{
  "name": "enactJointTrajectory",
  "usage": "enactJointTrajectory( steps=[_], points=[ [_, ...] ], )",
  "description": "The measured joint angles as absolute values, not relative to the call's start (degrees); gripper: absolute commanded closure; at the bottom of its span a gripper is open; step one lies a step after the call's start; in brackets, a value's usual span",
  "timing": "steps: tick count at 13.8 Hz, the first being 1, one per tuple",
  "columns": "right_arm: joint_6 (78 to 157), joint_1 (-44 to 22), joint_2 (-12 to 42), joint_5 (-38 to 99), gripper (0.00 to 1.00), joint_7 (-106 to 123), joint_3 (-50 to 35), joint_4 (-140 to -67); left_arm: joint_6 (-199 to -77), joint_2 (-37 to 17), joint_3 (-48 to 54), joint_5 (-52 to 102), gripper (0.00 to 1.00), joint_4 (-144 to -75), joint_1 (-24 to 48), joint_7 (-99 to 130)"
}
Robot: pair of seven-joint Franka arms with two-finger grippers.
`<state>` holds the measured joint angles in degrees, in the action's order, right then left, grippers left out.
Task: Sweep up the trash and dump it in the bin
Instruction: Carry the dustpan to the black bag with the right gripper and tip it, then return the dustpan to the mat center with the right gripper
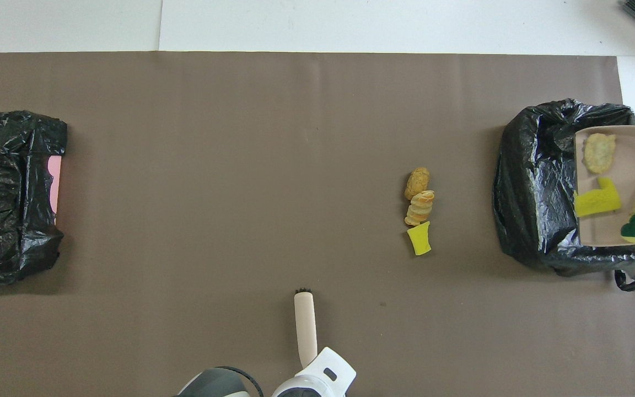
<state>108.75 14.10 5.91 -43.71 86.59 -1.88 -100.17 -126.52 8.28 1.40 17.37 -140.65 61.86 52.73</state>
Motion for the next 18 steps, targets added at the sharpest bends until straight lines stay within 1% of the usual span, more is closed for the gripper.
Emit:
enactJointTrajectory(
  steps=[1, 2, 3, 4, 5, 6, 7, 8, 10, 12, 13, 16, 18],
  points=[
    [108.65, 13.2, 6.16, -46.06, 1.0, 86.85, -1.9, -100.42, -126.58, 7.98, 1.34, 17.38, 0.76, -140.66, 61.79, 52.7],
    [108.65, 12.95, 6.51, -47.98, 1.0, 87.13, -1.91, -100.61, -126.66, 7.75, 1.27, 17.41, 0.67, -140.66, 61.76, 52.57],
    [108.72, 12.96, 6.86, -49.39, 1.0, 87.4, -1.88, -100.67, -126.73, 7.61, 1.22, 17.52, 0.66, -140.66, 61.75, 52.25],
    [108.91, 12.84, 7.14, -50.93, 1.0, 87.74, -1.89, -100.67, -126.75, 7.55, 1.19, 17.67, 0.62, -140.66, 61.75, 51.93],
    [109.02, 12.44, 7.36, -52.68, 1.0, 87.91, -1.9, -100.67, -126.75, 7.55, 1.18, 17.76, 0.5, -140.66, 61.74, 51.75],
    [109.02, 12.03, 7.45, -54.16, 1.0, 87.91, -1.91, -100.67, -126.8, 7.55, 1.13, 17.88, 0.34, -140.66, 61.65, 51.7],
    [108.97, 11.73, 7.45, -55.39, 1.0, 87.91, -1.91, -100.67, -126.86, 7.53, 1.11, 17.92, 0.14, -140.66, 61.22, 51.7],
    [108.81, 11.56, 7.44, -56.62, 1.0, 87.91, -1.91, -100.64, -126.92, 7.46, 1.09, 17.92, 0.0, -140.66, 60.53, 51.63],
    [107.0, 11.04, 7.08, -58.21, 1.0, 87.91, -1.91, -100.37, -127.53, 7.3, 1.01, 17.92, 0.0, -140.47, 58.45, 50.89],
    [102.63, 9.36, 5.25, -58.63, 1.0, 87.91, -1.94, -99.74, -127.88, 7.31, 0.95, 17.71, 0.0, -138.52, 55.78, 48.13],
    [100.85, 8.57, 3.75, -58.64, 1.0, 87.8, -1.98, -99.48, -127.89, 7.31, 0.92, 16.34, 0.0, -136.79, 54.62, 46.12],
    [94.69, 5.28, -0.01, -58.34, 1.0, 81.85, -2.27, -99.07, -126.46, 7.12, 0.72, 6.04, 0.0, -130.4, 50.36, 41.75],
    [92.18, 2.51, -0.57, -56.25, 1.0, 76.3, -2.77, -99.08, -122.71, 6.34, 0.48, 2.66, 0.0, -123.51, 45.42, 35.98]
  ],
)
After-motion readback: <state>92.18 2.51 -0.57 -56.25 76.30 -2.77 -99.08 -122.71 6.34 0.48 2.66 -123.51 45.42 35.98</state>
